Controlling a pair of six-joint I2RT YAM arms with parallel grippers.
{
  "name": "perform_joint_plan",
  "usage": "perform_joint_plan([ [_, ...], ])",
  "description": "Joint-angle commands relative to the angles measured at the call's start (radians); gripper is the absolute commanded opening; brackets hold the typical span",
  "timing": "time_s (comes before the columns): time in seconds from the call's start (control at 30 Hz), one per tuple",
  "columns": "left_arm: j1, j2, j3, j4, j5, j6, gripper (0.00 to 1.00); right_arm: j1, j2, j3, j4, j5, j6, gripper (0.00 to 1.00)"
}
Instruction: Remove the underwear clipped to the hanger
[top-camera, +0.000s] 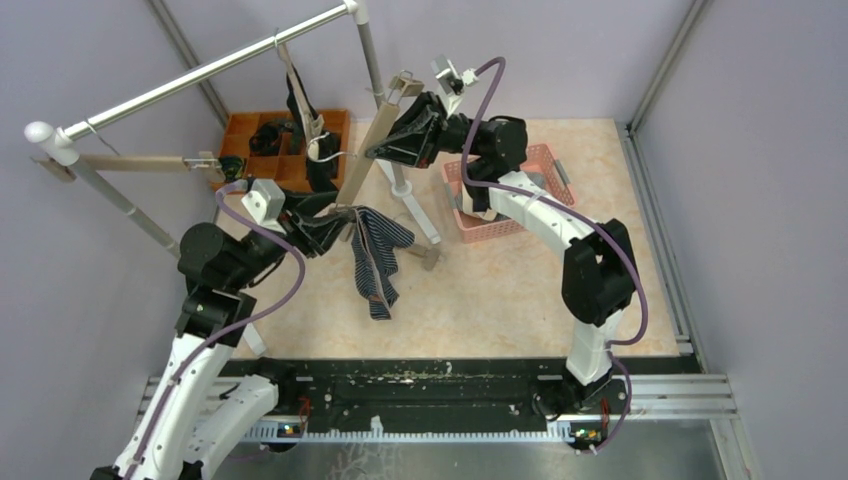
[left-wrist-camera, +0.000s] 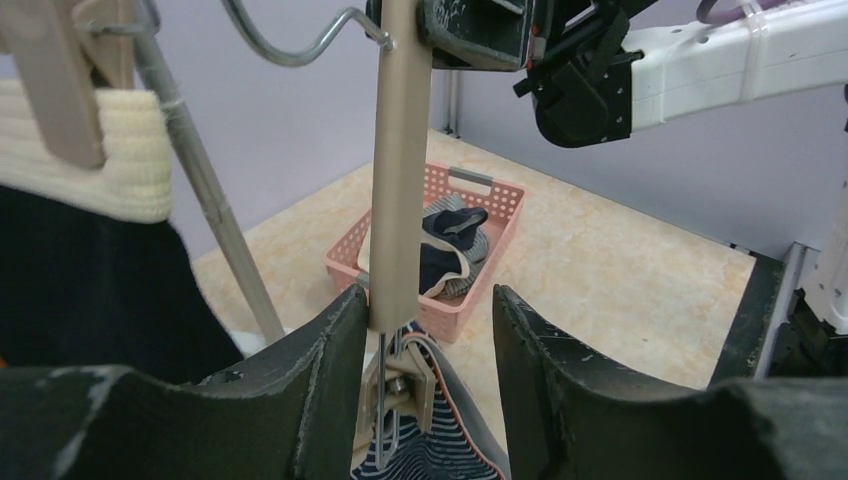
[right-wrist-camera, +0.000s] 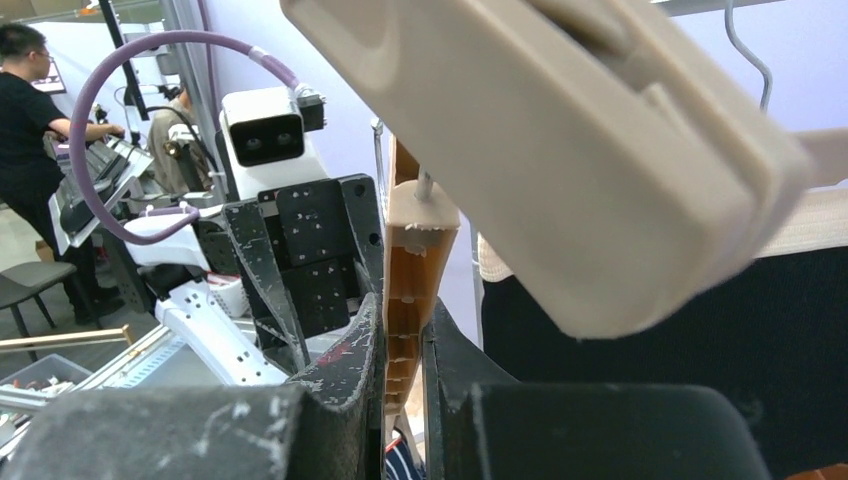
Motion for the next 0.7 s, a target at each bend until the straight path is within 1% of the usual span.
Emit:
perform_joint_plan([
  [0.0, -0.009, -0.058, -0.03, -0.105, -0.083, 0.047, 0.54, -0.013, -0.065, 0.041, 0.058, 0.055, -0.025, 0.0],
  [0.07, -0.009, -0.065, -0.043, -0.108, -0.086, 0.051, 0.54, -0.013, -0.066, 0.043, 0.062, 0.055, -0.02, 0.0],
  [0.2, -0.009, -0.054, -0.07, -0.076, -0.044, 0.027, 0.54, -0.013, -0.071, 0.043, 0.065, 0.052, -0.018, 0.0],
  [0.47, -0.009, -0.03, -0.115, 0.051, -0.01, 0.003, 0.53, -0.012, -0.08, 0.03, 0.073, 0.052, -0.011, 0.0],
  [0.57, -0.009, -0.027, -0.131, 0.09, -0.029, -0.003, 0.53, -0.013, -0.081, 0.027, 0.082, 0.051, -0.005, 0.0],
  [0.67, -0.009, -0.046, -0.15, 0.093, -0.112, -0.002, 0.54, -0.013, -0.083, 0.024, 0.084, 0.05, -0.001, 0.0],
])
